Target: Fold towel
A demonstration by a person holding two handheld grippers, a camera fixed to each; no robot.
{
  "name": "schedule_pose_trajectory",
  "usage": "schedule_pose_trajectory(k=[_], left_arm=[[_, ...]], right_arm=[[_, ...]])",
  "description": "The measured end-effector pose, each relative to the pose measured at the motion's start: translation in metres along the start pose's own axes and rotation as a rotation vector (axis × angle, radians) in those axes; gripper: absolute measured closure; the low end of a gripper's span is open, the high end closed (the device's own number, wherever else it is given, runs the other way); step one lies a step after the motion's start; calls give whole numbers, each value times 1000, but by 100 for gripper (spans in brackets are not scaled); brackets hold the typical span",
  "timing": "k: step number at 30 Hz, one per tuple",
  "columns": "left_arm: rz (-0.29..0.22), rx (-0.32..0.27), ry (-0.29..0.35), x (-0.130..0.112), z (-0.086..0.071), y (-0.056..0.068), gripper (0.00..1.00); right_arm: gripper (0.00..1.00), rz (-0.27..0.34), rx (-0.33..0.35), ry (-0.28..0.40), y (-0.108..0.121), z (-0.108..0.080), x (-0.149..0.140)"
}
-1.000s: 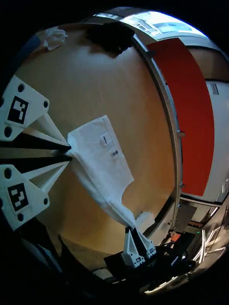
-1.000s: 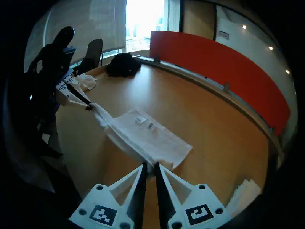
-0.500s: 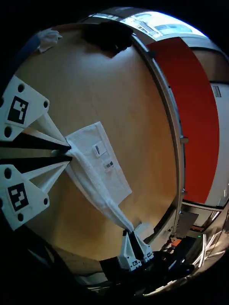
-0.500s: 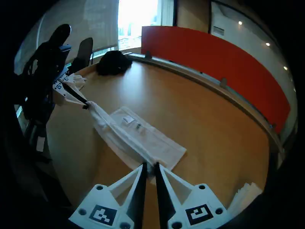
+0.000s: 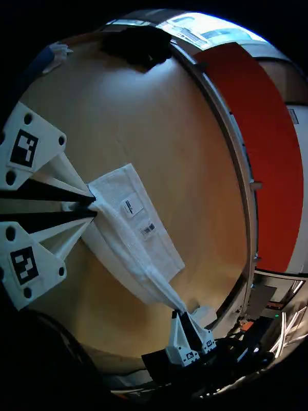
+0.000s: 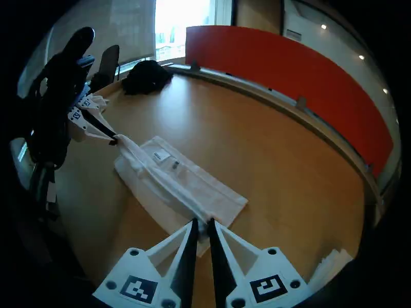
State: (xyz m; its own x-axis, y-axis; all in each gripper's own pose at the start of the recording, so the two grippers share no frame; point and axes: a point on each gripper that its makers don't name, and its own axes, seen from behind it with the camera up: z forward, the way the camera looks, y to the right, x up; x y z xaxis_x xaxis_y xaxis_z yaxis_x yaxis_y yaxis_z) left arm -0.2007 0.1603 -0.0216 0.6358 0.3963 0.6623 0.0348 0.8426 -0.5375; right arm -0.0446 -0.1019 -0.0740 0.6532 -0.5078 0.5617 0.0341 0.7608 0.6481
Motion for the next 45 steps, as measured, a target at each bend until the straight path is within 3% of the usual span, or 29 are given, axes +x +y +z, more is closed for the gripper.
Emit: schedule_pose_trajectory(k=[20, 22, 24, 30, 32, 38, 45], left_arm=[[25, 74, -25, -4, 57, -22, 81], [26, 76, -28, -5, 61, -23, 74], [30, 79, -31, -6, 64, -24, 73], [55, 104, -35, -4, 70, -31, 50], [64, 118, -33, -3, 71, -35, 36], [81, 143, -27, 4, 72, -43, 21], [89, 182, -8, 14, 67, -55, 19]], right_arm=[[84, 50, -23, -40, 18, 55, -18], [83, 50, -29, -43, 20, 58, -20], [83, 50, -35, -44, 21, 60, -20], [75, 52, -64, -44, 30, 67, -18], [71, 53, -81, -45, 35, 69, -17], [65, 62, -111, -38, 45, 72, -12], [59, 67, -134, -32, 54, 74, -8]])
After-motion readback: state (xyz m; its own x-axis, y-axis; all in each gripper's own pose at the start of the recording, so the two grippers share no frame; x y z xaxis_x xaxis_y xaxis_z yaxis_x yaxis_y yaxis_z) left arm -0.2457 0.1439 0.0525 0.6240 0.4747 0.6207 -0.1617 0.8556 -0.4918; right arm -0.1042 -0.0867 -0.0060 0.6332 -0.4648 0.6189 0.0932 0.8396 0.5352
